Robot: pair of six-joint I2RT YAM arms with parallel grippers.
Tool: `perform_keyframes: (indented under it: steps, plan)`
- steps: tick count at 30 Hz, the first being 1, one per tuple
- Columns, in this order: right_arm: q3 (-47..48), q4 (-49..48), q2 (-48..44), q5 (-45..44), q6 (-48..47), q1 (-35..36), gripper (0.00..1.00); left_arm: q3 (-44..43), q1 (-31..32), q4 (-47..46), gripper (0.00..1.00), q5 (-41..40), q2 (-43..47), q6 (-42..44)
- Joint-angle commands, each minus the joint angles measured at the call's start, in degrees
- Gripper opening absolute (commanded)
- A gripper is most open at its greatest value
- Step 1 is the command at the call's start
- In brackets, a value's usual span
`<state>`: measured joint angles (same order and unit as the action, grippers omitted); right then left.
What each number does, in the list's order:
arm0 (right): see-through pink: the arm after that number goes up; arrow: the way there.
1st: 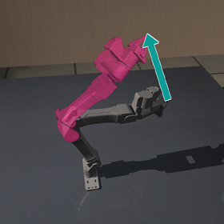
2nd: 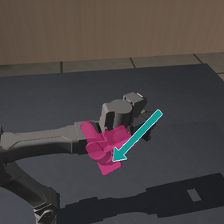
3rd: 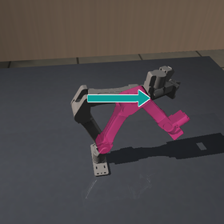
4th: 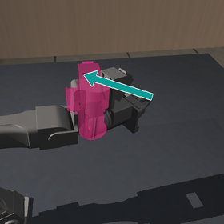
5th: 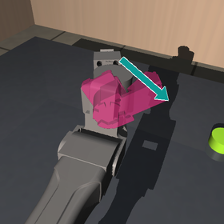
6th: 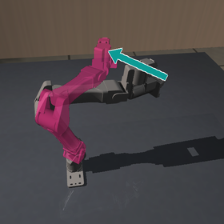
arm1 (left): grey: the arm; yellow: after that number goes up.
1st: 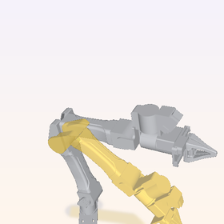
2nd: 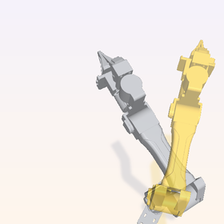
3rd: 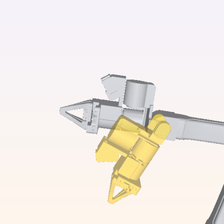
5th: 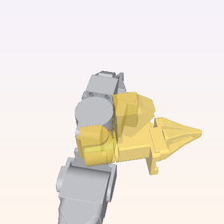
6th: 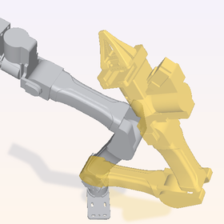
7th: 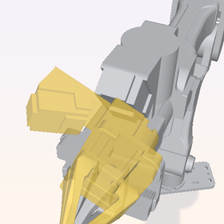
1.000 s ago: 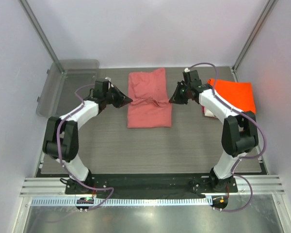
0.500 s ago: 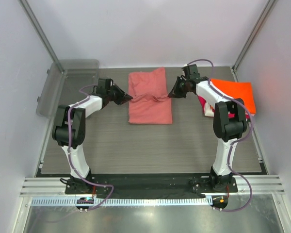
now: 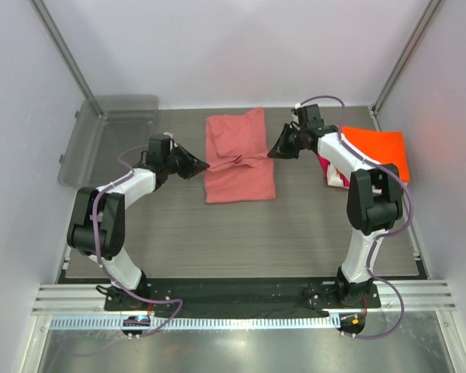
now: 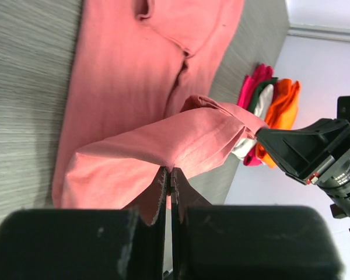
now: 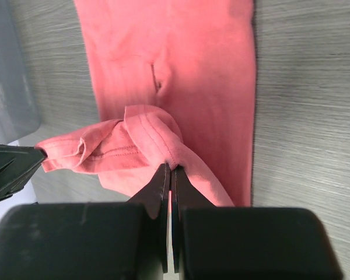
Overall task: Fold and stack the t-shirts
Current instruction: Fold the tshirt
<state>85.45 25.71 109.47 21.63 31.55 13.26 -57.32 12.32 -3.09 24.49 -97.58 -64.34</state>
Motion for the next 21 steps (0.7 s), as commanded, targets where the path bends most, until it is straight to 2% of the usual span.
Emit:
perform_keyframes:
  steps: [1,9,16,18,19,20,21]
  plan:
    - [-0.02,-1.72,-3.91,1.57,-0.70,-0.16,0.01,0.54,-0.01,-2.18,0.00,0.47,3.71,0.09]
    - [2.78,-2.07,-1.99,0.78,-0.26,-0.16,0.01,-0.95,-0.10,-2.00,0.00,0.20,1.00,-0.17]
    - [10.60,-2.07,5.73,1.22,0.35,-0.16,0.02,-10.33,-0.36,-2.62,0.01,-0.67,-7.79,-0.44]
    - [14.54,-1.98,8.38,1.31,0.62,-0.16,0.10,-12.98,-0.63,-3.14,0.05,-0.06,-11.73,-0.35]
    - [15.96,-2.16,10.39,1.23,0.79,-0.16,0.26,-14.21,-0.71,-3.41,0.20,-0.67,-12.80,0.43]
    - [18.15,-2.16,11.20,0.79,0.88,-0.16,0.45,-17.53,-0.80,-2.63,0.40,-0.85,-13.85,1.31]
    - [18.52,-2.60,11.29,-1.48,1.06,-0.07,0.57,-19.22,-0.89,-1.84,0.62,-0.85,-15.69,2.97]
